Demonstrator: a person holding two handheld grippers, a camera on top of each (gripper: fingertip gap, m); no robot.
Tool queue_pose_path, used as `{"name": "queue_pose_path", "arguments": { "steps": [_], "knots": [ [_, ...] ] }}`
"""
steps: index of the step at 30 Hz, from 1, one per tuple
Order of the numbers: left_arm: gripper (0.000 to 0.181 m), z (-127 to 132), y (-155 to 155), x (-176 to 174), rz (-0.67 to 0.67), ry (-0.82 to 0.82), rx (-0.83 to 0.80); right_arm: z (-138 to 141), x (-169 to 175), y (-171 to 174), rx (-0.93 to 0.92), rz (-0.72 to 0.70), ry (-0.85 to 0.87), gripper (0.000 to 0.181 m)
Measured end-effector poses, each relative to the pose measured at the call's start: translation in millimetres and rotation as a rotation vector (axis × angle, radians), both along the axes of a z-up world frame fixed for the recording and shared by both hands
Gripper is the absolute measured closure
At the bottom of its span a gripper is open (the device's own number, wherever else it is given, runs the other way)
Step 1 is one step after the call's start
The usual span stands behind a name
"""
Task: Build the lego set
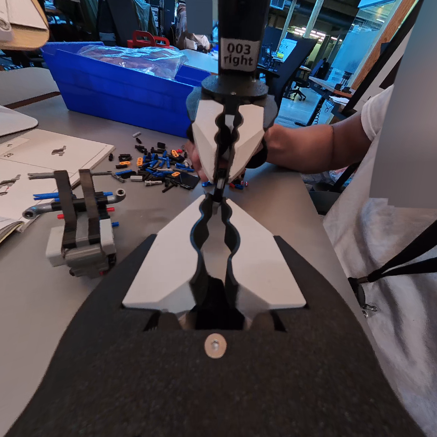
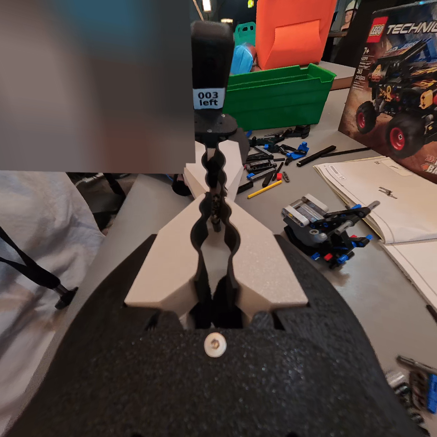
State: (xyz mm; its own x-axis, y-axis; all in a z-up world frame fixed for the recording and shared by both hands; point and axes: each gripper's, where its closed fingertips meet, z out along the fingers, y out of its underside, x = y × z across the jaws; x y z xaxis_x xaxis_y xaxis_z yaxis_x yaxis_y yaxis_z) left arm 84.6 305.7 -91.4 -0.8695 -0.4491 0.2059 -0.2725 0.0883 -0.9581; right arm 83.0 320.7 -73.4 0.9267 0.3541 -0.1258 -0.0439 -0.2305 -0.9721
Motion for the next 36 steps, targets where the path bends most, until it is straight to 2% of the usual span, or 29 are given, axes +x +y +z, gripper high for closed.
{"name": "queue_pose_path", "arguments": {
  "steps": [10, 16, 19, 30, 33, 36],
  "knots": [
    [0.177, -7, -3, -1, -0.012, 0.041, 0.025, -8, -1, -1, -0.031, -0.031, -0.189, 0.174],
    [0.177, -11, -6, -3, -0.007, -0.003, 0.081, -12, -6, -6, -0.075, 0.024, -0.088, 0.175],
    [0.177, -12, -7, -3, -0.011, 0.001, 0.087, -14, -9, -7, -0.089, 0.035, -0.108, 0.175],
    [0.176, -12, -9, -5, -0.033, 0.004, 0.083, -12, -5, -5, -0.093, -0.072, -0.402, 0.174],
    [0.176, -14, -11, -7, -0.038, -0.01, 0.107, -14, -7, -8, -0.114, -0.047, -0.342, 0.174],
    [0.176, -17, -13, -8, -0.041, -0.027, 0.135, -16, -9, -11, -0.112, -0.025, -0.351, 0.174]
  ]
}}
